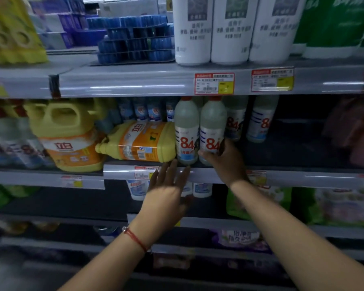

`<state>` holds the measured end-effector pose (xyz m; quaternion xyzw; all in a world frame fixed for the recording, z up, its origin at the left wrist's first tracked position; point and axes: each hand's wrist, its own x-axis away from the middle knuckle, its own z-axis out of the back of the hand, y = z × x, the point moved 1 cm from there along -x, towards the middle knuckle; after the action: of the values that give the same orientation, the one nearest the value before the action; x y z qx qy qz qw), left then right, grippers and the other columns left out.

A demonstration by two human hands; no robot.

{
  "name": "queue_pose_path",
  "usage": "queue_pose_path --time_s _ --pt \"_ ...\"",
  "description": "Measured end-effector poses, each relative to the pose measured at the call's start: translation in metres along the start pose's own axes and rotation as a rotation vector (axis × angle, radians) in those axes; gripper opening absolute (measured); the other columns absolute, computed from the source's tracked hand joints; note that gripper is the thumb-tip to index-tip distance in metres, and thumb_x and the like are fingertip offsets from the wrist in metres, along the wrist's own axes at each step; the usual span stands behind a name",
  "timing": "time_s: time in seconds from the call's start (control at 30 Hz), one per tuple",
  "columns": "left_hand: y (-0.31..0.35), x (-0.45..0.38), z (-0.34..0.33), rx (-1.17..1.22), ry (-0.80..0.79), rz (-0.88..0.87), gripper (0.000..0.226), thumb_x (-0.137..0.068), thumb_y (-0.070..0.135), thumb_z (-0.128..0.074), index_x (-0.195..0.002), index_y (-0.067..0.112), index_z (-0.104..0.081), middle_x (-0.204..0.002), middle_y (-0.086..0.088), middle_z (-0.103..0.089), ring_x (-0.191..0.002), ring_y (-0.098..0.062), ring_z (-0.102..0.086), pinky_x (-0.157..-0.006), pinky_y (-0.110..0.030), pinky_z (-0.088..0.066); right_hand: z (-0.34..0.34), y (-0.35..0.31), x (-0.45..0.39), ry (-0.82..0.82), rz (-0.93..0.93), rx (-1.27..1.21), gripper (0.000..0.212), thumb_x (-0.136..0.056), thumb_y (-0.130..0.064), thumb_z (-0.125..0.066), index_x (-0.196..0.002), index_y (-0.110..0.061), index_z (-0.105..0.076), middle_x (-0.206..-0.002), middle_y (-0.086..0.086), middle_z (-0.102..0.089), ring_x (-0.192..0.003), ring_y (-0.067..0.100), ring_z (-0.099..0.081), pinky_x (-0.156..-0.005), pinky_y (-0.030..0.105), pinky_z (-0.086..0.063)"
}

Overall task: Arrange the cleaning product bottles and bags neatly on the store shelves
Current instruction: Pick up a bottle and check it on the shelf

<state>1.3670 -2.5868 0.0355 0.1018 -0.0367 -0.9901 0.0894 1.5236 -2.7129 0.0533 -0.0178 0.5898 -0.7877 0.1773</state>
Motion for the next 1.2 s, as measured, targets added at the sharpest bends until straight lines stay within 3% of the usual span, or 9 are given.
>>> queue_pose_path --time_s 0.1,0.2,0.33,0.43,0.53,0.6,0.7,0.83,1.2 --pt "-0.001 0.004 0.002 -0.02 -0.043 0.007 0.081 -0.096 0.046 -0.054 -0.161 0.032 -0.008 -0.17 -0.009 -0.001 -0.157 -0.03 0.0 -0.126 -0.048 -0.013 0.002 0.0 0.0 -0.018 0.005 0.028 0.062 -0.075 -0.031 -0.086 -0.128 -0.014 -0.059 -0.123 0.004 -0.068 -0.111 0.019 -0.066 -0.095 0.039 -0.055" --pt "-0.004 0.008 0.005 -0.01 -0.039 0.017 0.082 -0.096 0.045 -0.055 -0.161 0.035 -0.006 -0.17 -0.006 0.001 -0.156 -0.03 -0.002 -0.126 -0.047 -0.014 0.006 -0.003 0.005 -0.075 -0.009 0.088 0.07 -0.077 -0.033 -0.084 -0.138 -0.02 -0.052 -0.133 0.002 -0.064 -0.12 0.018 -0.062 -0.102 0.041 -0.051" --pt "-0.015 0.017 0.006 -0.019 -0.014 0.034 0.08 -0.096 0.047 -0.055 -0.16 0.034 -0.009 -0.17 -0.006 -0.008 -0.156 -0.031 -0.011 -0.124 -0.047 -0.015 0.018 -0.012 0.028 -0.068 -0.041 0.265 0.095 -0.084 -0.039 -0.078 -0.159 -0.026 -0.022 -0.16 0.002 -0.036 -0.143 0.022 -0.041 -0.114 0.04 -0.04" --pt "-0.028 0.029 0.015 0.028 0.042 0.061 0.076 -0.096 0.049 -0.056 -0.16 0.031 -0.018 -0.168 -0.005 -0.018 -0.154 -0.032 -0.018 -0.122 -0.049 -0.019 0.027 -0.024 0.064 -0.11 0.028 0.487 0.088 -0.093 -0.043 -0.067 -0.162 -0.027 -0.014 -0.167 -0.002 -0.018 -0.152 0.02 -0.023 -0.12 0.032 -0.028" --pt "-0.045 0.041 0.023 0.045 0.037 0.111 0.076 -0.098 0.057 -0.047 -0.161 0.031 -0.013 -0.169 -0.001 -0.012 -0.156 -0.027 -0.009 -0.124 -0.045 -0.015 0.017 -0.042 0.097 -0.279 0.105 0.727 0.078 -0.099 -0.047 -0.055 -0.161 -0.027 -0.014 -0.169 -0.004 -0.012 -0.154 0.018 -0.011 -0.123 0.031 -0.017" --pt "-0.053 0.048 0.028 0.022 0.044 0.107 0.076 -0.096 0.061 -0.041 -0.16 0.029 -0.018 -0.168 -0.003 -0.016 -0.155 -0.029 -0.014 -0.123 -0.045 -0.019 0.007 -0.052 0.11 -0.394 0.175 0.845 0.074 -0.1 -0.051 -0.049 -0.161 -0.028 -0.013 -0.169 -0.003 -0.01 -0.155 0.018 -0.007 -0.124 0.032 -0.012" --pt "-0.081 0.065 0.035 -0.024 0.044 0.109 0.073 -0.095 0.063 -0.044 -0.156 0.025 -0.032 -0.162 -0.007 -0.033 -0.148 -0.032 -0.032 -0.117 -0.047 -0.03 -0.029 -0.067 0.129 -0.506 0.262 0.895 0.072 -0.101 -0.053 -0.047 -0.16 -0.029 -0.014 -0.169 -0.004 -0.01 -0.156 0.017 -0.001 -0.124 0.032 -0.005" --pt "-0.138 0.097 0.043 -0.057 0.039 0.172 0.068 -0.095 0.06 -0.046 -0.15 0.02 -0.044 -0.149 -0.013 -0.051 -0.138 -0.037 -0.046 -0.111 -0.05 -0.039 -0.095 -0.088 0.15 -0.557 0.357 0.946 0.074 -0.1 -0.055 -0.047 -0.16 -0.028 -0.013 -0.165 -0.002 -0.019 -0.153 0.021 -0.01 -0.124 0.035 -0.007" --pt "-0.303 0.173 0.073 -0.09 0.028 0.312 0.072 -0.096 0.061 -0.047 -0.158 0.028 -0.029 -0.165 -0.01 -0.025 -0.151 -0.034 -0.026 -0.12 -0.05 -0.025 -0.271 -0.144 0.179 -0.706 0.368 0.902 0.082 -0.099 -0.061 -0.042 -0.16 -0.035 0.005 -0.17 -0.004 0.004 -0.156 0.024 0.006 -0.125 0.042 0.001"
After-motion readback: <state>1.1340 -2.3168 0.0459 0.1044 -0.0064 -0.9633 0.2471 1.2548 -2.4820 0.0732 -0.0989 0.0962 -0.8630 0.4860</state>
